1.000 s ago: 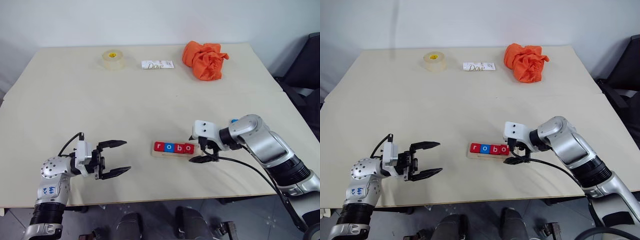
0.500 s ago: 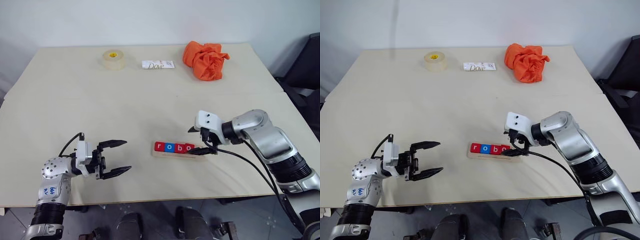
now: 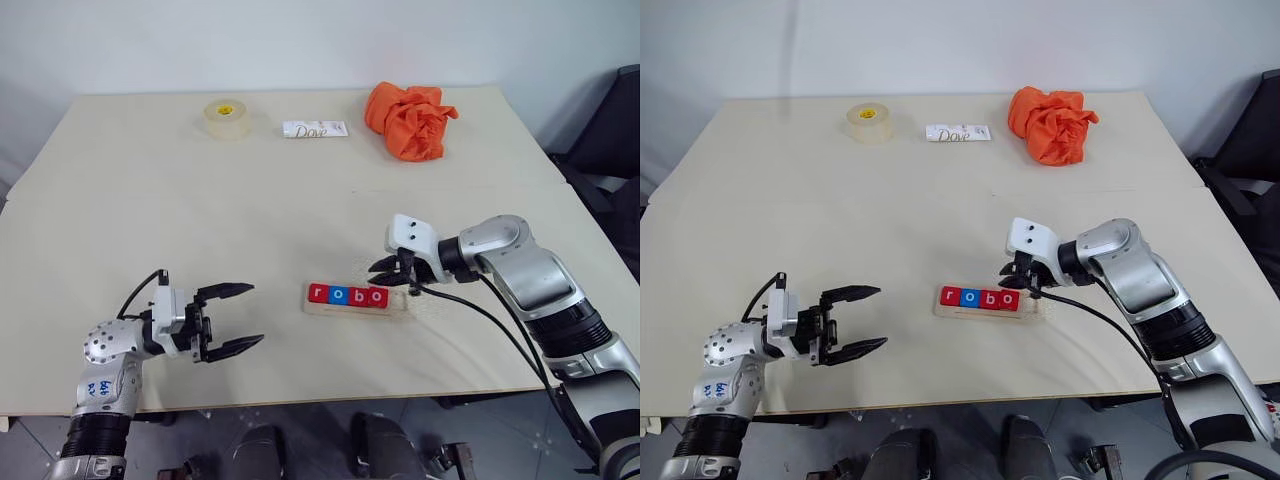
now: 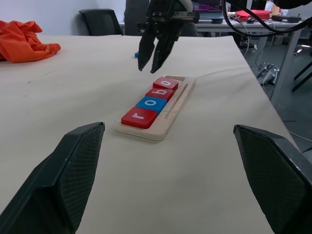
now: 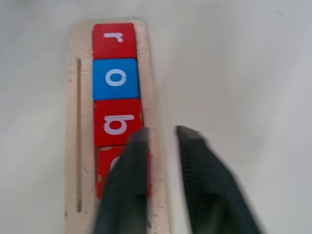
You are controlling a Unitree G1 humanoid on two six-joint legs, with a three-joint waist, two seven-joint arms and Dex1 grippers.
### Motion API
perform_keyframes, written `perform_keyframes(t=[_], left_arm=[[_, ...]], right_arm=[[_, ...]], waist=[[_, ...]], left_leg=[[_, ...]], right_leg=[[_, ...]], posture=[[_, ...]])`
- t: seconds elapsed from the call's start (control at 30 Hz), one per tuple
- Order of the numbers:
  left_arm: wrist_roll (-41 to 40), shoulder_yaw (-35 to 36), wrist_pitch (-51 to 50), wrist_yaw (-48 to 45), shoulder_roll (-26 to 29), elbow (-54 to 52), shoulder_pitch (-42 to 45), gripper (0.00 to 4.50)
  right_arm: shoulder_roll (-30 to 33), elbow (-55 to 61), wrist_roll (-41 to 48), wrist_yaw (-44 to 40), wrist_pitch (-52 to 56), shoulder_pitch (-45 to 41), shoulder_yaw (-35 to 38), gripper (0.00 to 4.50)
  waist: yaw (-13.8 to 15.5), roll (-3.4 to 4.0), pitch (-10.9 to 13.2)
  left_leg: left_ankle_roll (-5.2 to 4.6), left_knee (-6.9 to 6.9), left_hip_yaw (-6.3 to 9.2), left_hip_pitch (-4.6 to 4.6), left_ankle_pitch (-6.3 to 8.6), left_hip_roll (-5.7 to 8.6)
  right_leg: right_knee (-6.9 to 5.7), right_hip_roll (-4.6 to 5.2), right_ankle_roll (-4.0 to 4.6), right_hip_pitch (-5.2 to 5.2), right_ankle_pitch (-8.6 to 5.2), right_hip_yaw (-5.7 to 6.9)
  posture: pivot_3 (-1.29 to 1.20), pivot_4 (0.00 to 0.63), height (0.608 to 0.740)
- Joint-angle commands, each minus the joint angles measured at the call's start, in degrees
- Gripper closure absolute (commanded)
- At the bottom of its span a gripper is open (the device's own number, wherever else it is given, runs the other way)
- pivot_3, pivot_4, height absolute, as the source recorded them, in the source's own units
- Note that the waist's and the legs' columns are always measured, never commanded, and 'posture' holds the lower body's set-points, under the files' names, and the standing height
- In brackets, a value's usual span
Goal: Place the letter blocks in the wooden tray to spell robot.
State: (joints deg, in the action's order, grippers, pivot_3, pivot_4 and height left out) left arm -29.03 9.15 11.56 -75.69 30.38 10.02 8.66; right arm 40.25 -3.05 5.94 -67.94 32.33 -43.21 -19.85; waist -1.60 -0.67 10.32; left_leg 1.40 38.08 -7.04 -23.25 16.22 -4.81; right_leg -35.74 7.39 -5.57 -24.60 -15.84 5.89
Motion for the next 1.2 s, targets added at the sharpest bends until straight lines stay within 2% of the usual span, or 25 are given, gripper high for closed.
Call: perform_keyframes(t=[0.03,0.53,0.83,0.93,1.1,1.2], left_arm=[[-1.0,1.0,0.4,0.4,0.4,-1.7,-0.3,0.0],[-0.9,0.9,0.5,0.8,0.5,-1.7,-0.5,0.0],[-0.4,0.4,0.8,0.5,0.0,0.1,1.4,0.0],[-0.3,0.0,1.1,0.1,-0.3,1.8,3.0,0.0],[-0.2,-0.2,1.7,-1.3,-0.3,4.2,4.8,0.0],[-0.1,-0.2,1.9,-1.8,-0.2,6.0,6.2,0.0]], right_arm=[[-0.2,-1.2,-1.3,0.5,-1.8,-0.6,0.3,4.47],[-0.7,3.1,-1.1,-0.5,-0.3,2.7,-0.9,4.47],[1.4,7.0,2.9,-0.5,-0.1,3.3,5.4,4.47],[4.2,8.4,5.2,-0.1,1.2,7.0,10.3,3.89],[6.4,10.4,7.7,4.7,4.3,14.0,18.6,2.22],[6.6,11.3,7.9,11.1,5.1,20.4,27.1,1.2]], waist=[[0.0,0.0,0.0],[0.0,0.0,0.0],[0.1,0.0,0.0],[0.5,-0.01,0.0],[1.2,-0.01,0.0],[1.4,-0.01,0.0]], left_leg=[[0.0,0.0,0.0,0.0,0.0,0.0],[0.0,0.0,0.01,0.0,0.0,0.0],[0.0,-0.01,0.01,0.0,0.0,0.0],[0.0,0.0,0.04,-0.01,0.0,0.01],[-0.03,0.0,-0.01,-0.01,0.03,0.04],[-0.02,-0.02,0.0,0.0,0.02,0.02]], right_leg=[[0.0,0.0,0.0,0.0,0.0,0.0],[0.0,0.0,0.0,0.0,0.0,0.0],[0.0,0.0,0.0,0.0,0.0,0.0],[0.03,0.0,0.0,0.03,0.0,0.03],[0.09,0.02,-0.01,0.05,0.0,0.01],[0.09,-0.01,-0.01,0.03,0.0,0.01]], posture=[[0.0,0.15,0.74],[0.0,0.15,0.74],[0.0,0.15,0.74],[0.0,0.15,0.74],[0.0,0.15,0.74],[0.0,0.15,0.74]])
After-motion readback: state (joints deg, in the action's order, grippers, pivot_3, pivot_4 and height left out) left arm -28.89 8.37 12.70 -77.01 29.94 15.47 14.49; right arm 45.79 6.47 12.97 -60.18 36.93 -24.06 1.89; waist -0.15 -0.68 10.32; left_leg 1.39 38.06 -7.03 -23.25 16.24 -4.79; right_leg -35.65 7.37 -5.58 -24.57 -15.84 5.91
